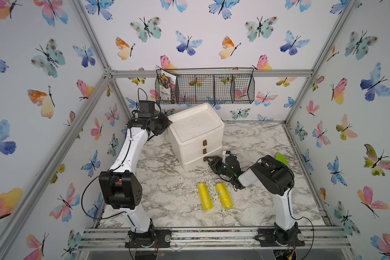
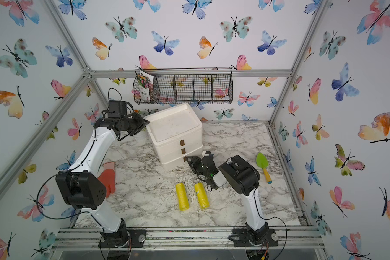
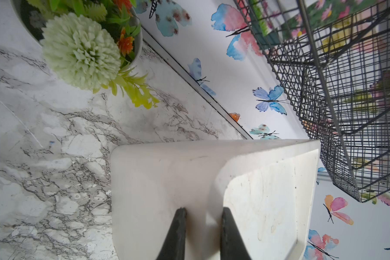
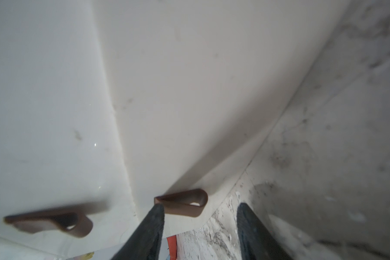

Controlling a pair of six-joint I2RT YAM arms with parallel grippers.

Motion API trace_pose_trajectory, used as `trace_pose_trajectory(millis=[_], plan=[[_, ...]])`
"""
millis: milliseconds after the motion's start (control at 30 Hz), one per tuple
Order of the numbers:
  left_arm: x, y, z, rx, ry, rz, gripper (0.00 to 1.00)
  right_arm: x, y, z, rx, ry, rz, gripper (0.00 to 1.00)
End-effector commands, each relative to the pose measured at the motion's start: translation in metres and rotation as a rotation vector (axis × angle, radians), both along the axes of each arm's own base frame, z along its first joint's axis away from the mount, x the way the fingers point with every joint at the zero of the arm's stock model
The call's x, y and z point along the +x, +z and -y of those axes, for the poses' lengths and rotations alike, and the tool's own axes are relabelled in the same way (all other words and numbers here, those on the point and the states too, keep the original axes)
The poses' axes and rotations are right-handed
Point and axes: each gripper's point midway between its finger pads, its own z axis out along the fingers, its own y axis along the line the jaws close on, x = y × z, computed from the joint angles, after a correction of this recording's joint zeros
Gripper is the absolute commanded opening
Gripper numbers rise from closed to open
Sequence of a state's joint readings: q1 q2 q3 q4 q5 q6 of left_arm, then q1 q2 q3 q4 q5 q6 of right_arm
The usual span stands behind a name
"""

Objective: Sort the rolls of trash bags by color and place them into the drawer
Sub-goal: Open the drawer in the storage box.

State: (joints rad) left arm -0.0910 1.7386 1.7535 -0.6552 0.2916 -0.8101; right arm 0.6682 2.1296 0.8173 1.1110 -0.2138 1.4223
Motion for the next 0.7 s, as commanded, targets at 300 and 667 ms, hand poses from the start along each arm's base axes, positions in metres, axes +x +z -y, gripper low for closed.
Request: trace_pose_trajectory(millis=[300,667], plan=[[-0.01,-0.024,0.028,-0.093,-0.071,-0.093,0.05,0.015,0.018,-0.006,0.086,-0.024,0.085,0.5],[-0.01,-0.027,0.028,-0.094,-0.073,-0.099,0.05,0.018,0.02,-0.013,0.099,-0.021,0.102,0.48]])
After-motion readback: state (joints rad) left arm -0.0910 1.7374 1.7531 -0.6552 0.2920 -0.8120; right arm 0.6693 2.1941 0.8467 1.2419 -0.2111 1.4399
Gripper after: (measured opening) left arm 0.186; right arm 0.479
